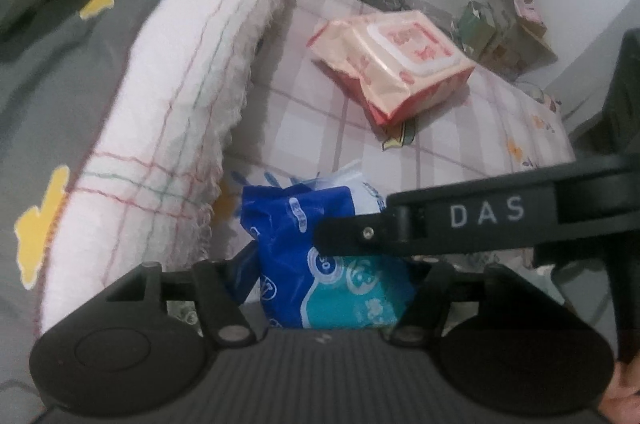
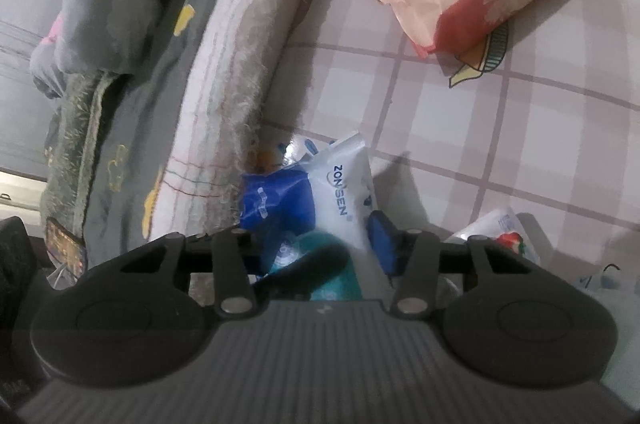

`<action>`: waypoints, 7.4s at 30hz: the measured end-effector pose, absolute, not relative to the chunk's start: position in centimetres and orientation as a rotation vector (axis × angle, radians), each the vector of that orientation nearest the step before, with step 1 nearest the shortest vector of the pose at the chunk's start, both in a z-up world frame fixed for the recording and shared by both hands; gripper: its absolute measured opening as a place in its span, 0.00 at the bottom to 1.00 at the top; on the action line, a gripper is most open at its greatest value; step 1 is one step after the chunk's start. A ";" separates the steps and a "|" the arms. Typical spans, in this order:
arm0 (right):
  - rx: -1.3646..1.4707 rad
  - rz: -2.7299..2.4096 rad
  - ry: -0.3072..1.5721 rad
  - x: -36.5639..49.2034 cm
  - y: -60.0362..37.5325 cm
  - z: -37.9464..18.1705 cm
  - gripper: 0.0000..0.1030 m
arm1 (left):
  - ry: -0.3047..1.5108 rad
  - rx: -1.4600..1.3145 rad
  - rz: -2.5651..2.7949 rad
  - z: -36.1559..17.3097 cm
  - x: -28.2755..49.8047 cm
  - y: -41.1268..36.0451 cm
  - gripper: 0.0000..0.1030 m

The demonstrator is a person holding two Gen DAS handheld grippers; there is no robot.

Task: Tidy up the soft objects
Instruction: 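Carry the wipes pack with the right tool into the cardboard box, release, then move the right tool back to the pink plush toy on the bed, then close the right tool on the pink plush toy's head and lift it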

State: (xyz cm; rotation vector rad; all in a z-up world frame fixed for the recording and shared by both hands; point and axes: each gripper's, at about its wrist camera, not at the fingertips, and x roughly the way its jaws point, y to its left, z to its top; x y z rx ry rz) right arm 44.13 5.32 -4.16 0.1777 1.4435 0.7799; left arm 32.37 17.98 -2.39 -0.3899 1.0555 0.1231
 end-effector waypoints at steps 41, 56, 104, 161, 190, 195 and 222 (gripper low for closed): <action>0.437 0.477 1.019 31.6 -32.2 15.7 0.38 | 0.792 -0.094 -0.279 14.0 25.6 -12.4 0.58; 0.770 0.307 1.251 28.9 -41.8 -1.7 0.39 | 1.137 -0.039 -0.337 1.6 28.0 -20.1 0.60; 0.741 0.199 1.324 30.1 -36.2 -6.4 0.49 | 0.817 -0.284 0.018 2.3 6.4 5.1 0.76; 0.725 0.857 1.190 24.6 -12.7 0.5 0.55 | 0.722 -0.402 -0.039 1.3 11.2 10.5 0.72; 0.337 0.815 1.225 20.5 -11.5 3.9 0.16 | 0.649 -0.447 -0.111 0.2 3.9 8.9 0.80; 0.223 0.869 1.241 19.8 -7.8 4.6 0.17 | 0.655 -0.389 -0.096 0.5 2.8 8.7 0.81; 0.459 0.829 1.354 21.9 -5.5 -1.2 0.55 | 0.726 -0.287 0.054 -0.5 4.5 13.5 0.83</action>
